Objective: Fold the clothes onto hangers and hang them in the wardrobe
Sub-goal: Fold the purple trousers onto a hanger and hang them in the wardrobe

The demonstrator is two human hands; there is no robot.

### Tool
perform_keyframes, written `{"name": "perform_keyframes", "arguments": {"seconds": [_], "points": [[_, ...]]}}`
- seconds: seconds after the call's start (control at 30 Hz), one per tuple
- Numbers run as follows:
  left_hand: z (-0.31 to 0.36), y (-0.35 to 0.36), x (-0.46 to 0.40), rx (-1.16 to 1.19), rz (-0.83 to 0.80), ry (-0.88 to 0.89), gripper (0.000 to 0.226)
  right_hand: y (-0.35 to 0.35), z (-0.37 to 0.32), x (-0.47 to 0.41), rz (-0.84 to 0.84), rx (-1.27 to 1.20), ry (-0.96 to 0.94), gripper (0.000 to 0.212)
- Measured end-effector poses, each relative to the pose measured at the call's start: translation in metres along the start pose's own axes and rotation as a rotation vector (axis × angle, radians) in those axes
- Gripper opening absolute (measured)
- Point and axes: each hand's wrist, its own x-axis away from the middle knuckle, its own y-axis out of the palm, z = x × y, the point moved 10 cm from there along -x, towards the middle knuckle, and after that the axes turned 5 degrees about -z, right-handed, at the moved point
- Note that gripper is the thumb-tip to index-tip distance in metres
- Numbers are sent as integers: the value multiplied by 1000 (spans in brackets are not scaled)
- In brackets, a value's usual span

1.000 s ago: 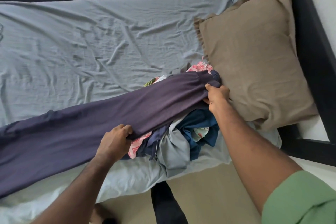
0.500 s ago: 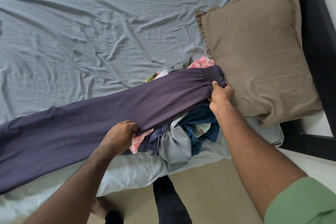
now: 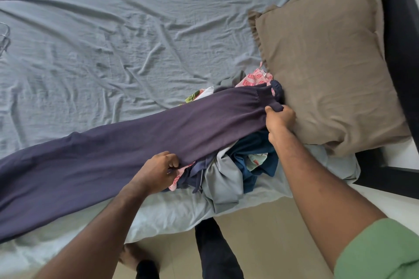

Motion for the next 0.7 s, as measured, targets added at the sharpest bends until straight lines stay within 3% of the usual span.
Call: {"name": "perform_keyframes", "arguments": {"seconds": [0.13, 0.23, 0.4, 0.53, 0.7], "points": [[7, -17, -6, 42, 194, -39, 18, 8, -6, -4, -121, 6, 84, 50], [23, -23, -13, 21, 226, -49, 33, 14, 0, -9, -227, -79, 183, 76], [35, -16, -25, 7, 171, -83, 42, 15, 6, -13, -316, -223, 269, 53], [34, -14, -33, 21, 125, -105, 43, 19, 2, -13, -354, -268, 297, 20], [33, -12, -39, 40, 54, -103, 45, 21, -28, 0, -379, -419, 68, 14]]}}
